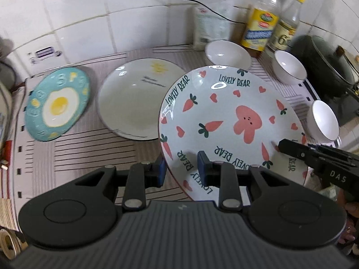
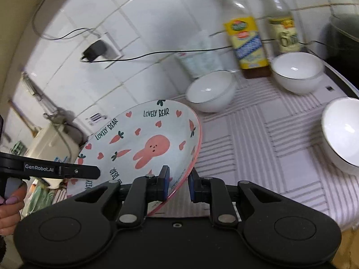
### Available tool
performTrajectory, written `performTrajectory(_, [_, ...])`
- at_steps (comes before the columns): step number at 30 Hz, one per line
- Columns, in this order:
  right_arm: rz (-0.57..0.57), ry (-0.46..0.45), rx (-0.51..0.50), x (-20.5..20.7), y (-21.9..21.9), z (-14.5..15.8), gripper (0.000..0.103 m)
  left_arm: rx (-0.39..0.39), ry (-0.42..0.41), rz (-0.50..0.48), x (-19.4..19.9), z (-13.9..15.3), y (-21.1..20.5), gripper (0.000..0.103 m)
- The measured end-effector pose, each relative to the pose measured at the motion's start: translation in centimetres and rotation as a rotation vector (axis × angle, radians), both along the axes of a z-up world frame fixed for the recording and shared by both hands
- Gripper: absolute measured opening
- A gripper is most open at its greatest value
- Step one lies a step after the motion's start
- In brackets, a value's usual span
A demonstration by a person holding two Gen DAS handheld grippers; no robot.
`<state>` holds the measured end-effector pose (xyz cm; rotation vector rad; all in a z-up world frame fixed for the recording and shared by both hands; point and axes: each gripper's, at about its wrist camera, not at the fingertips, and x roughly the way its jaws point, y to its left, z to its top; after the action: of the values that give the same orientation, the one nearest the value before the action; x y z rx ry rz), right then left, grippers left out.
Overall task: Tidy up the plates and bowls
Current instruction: 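Carry the bunny plate onto the white sun plate and open right gripper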
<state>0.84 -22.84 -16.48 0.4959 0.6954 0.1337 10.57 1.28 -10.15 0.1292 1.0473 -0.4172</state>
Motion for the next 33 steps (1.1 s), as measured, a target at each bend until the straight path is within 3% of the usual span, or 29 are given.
performTrajectory(14, [0.192,-0.01,-0.032,7.1,3.6,-0.3,0.023,-0.044,0.036,0.198,4.6,-2.0,5.5,0.027])
performTrajectory(17, [0.218,0.004,-0.033,9.2,4.1,-1.0,0.023,-0.053,0.074,0.239,6.6,-3.1,6.3,0.027])
performTrajectory(25, [0.245,0.051,-0.047,14.3,6.0,-2.7,0.023,-0.043,0.109,0.317,11.3,-5.1,7.8,0.027])
performTrajectory(33, [0.245,0.083,-0.081,16.3,6.7,-3.6,0.024,-0.037,0.118,0.35,13.3,-6.5,7.3,0.027])
